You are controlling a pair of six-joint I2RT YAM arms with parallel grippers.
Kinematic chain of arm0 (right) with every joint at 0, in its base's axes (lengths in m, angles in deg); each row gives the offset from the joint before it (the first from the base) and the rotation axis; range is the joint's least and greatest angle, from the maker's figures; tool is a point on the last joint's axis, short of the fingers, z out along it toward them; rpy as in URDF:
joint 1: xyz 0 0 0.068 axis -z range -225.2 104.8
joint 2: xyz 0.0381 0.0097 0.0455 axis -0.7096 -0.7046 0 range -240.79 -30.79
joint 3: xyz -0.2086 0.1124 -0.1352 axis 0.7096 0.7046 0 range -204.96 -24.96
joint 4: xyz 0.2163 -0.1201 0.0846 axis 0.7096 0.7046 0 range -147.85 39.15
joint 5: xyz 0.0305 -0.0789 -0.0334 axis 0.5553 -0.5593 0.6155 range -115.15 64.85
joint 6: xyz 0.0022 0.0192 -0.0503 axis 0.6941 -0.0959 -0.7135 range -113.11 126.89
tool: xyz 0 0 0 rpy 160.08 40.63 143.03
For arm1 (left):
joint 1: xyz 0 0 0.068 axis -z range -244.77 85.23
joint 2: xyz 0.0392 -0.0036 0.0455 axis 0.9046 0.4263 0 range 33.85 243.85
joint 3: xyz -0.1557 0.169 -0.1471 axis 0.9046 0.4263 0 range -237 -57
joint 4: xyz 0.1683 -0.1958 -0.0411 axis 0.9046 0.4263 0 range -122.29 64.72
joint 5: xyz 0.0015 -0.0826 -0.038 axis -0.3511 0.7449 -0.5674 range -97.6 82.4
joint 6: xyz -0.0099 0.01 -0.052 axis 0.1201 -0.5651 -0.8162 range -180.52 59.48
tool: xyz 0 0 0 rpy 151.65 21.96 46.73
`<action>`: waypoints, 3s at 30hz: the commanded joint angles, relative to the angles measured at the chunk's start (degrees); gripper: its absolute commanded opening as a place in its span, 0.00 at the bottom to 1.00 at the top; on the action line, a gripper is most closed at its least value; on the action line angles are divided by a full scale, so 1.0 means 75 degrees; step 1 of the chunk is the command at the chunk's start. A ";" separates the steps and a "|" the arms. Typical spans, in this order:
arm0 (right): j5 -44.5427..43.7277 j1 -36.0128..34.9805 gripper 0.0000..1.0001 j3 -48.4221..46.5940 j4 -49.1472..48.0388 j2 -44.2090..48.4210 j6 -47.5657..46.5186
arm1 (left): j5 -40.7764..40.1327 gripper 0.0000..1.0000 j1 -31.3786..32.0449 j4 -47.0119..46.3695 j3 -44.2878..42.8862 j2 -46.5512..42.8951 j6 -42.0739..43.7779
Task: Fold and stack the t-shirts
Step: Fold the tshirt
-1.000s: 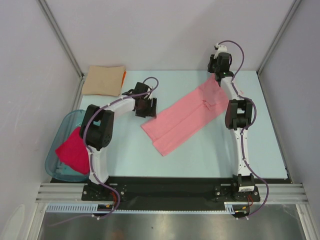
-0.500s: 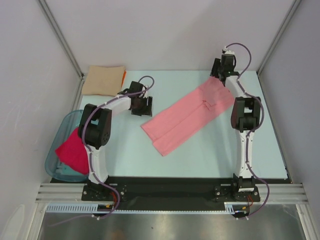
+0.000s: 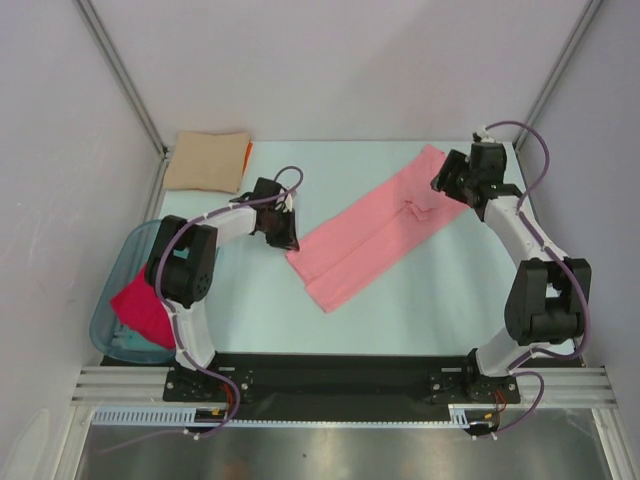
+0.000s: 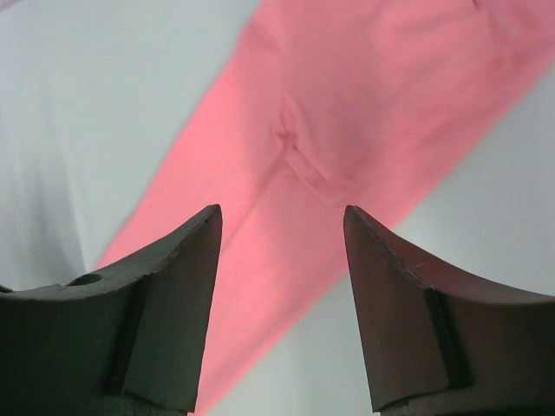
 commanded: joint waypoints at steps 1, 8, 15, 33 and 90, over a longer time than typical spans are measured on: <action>0.0500 0.0560 0.64 0.0883 -0.0058 0.0299 0.0447 | 0.0021 0.13 0.0129 0.0545 0.0761 0.0177 -0.0348; 0.1064 0.1217 0.68 0.1682 -0.0912 0.0476 0.0880 | -0.0298 0.01 0.0246 -0.0204 0.2483 -0.1099 -0.1121; 0.1672 0.1839 0.69 0.1473 -0.1920 -0.0660 0.1197 | -0.0016 0.00 0.1182 -0.1447 0.4570 -0.3171 -0.2491; 0.2271 0.1898 0.67 -0.1749 -0.2462 -0.4562 0.1830 | -0.1470 0.19 0.2543 -0.0709 0.4724 -0.4886 -0.2681; 0.0028 0.1418 0.77 -0.2666 0.2287 -0.2599 0.0388 | 0.1612 0.57 0.1922 -0.3427 0.4571 -0.3270 -0.2517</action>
